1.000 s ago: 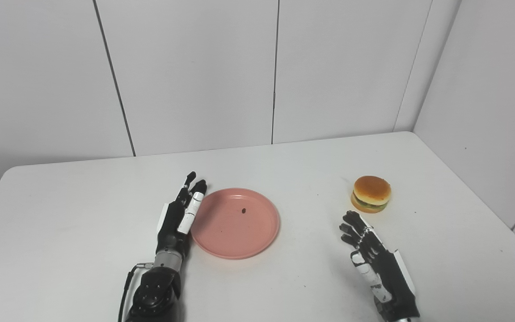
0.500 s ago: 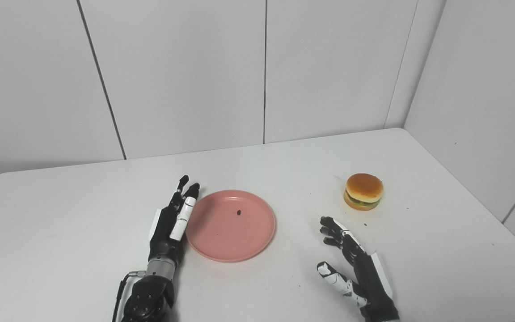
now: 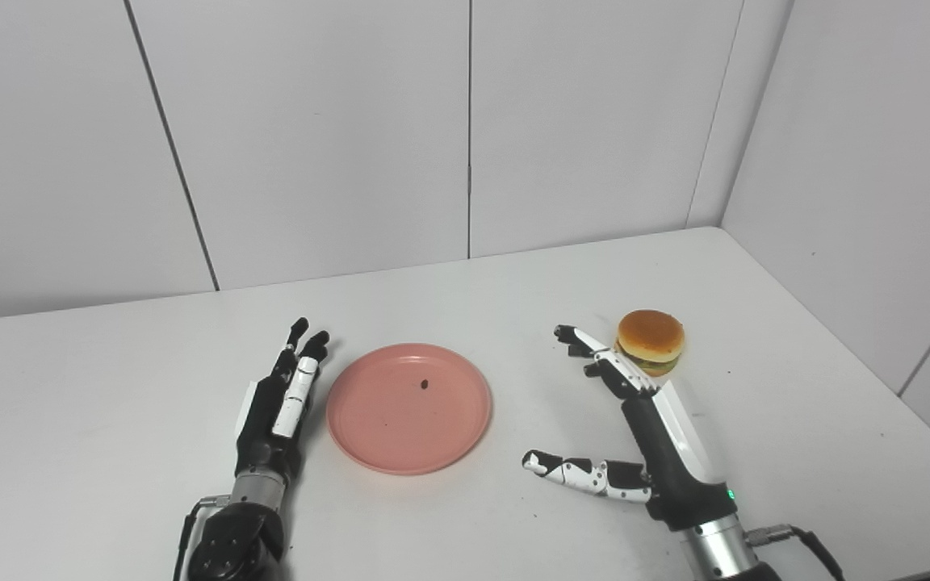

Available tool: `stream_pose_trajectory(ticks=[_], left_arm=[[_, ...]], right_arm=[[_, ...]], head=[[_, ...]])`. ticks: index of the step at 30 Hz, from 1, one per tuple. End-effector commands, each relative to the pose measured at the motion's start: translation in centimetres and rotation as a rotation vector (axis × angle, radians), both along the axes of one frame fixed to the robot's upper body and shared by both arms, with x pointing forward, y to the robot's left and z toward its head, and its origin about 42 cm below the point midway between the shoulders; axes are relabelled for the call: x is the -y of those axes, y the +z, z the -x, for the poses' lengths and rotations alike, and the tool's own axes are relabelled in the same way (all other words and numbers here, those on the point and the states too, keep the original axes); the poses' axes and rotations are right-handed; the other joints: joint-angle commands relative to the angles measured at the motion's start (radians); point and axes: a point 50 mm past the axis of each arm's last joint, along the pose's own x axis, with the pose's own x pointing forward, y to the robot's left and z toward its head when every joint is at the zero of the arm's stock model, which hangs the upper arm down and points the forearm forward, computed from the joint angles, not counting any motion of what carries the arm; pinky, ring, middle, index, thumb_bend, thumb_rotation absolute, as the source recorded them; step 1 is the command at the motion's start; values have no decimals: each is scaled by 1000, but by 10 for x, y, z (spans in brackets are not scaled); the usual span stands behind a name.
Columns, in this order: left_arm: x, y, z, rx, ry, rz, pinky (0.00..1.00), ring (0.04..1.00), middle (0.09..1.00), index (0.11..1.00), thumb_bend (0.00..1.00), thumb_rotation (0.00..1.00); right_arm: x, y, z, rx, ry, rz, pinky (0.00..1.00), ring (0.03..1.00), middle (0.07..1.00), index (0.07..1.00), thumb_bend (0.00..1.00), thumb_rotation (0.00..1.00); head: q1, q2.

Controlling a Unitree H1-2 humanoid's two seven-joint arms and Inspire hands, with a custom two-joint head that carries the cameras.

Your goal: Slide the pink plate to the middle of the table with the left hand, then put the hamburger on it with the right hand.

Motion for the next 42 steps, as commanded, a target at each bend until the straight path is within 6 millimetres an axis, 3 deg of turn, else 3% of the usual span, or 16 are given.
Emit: stream_pose_trajectory(ticks=[1,4,10,16,24,26,28,33,42], left_arm=[[-10,-31,17,-65,18,-12,1000,944,908,954,711,768],[-10,-34,16,-65,19,-10,1000,943,906,954,703,774],[-14,-36,16,-74,23,3,1000,939,912,963,688,776],[-17,-37,17,-98,15,48,1000,958,921,969,766,770],[-15,-38,20,-110,-4,76,1000,969,911,973,783,775],[-12,-37,22,-125,-10,103,1000,969,917,977,796,783],[-8,-36,24,-163,-12,164,1000,972,927,976,851,757],[-1,-34,29,-208,-23,226,1000,990,954,999,776,786],[4,-40,36,-221,-35,224,1000,987,956,1000,765,768]], right_arm=[[6,26,-8,36,-3,50,715,814,857,852,927,634],[13,44,-17,26,-12,125,656,800,859,858,971,593],[28,70,-36,-43,-30,296,635,804,872,866,971,539],[48,92,-61,-74,-25,385,636,768,825,821,998,407],[68,113,-96,-107,-94,503,606,754,809,821,1000,437],[73,117,-104,-144,-108,541,625,763,813,819,1000,440],[80,121,-113,-190,-121,582,669,790,836,838,1000,510],[91,125,-127,-265,-152,655,726,815,845,841,1000,582],[101,120,-146,-353,-193,737,706,802,842,824,1000,444]], head=[[0,0],[-18,-8],[-25,-12],[-20,-9],[-35,-11],[-37,-13],[-36,-13],[-40,-10],[-45,-5]])
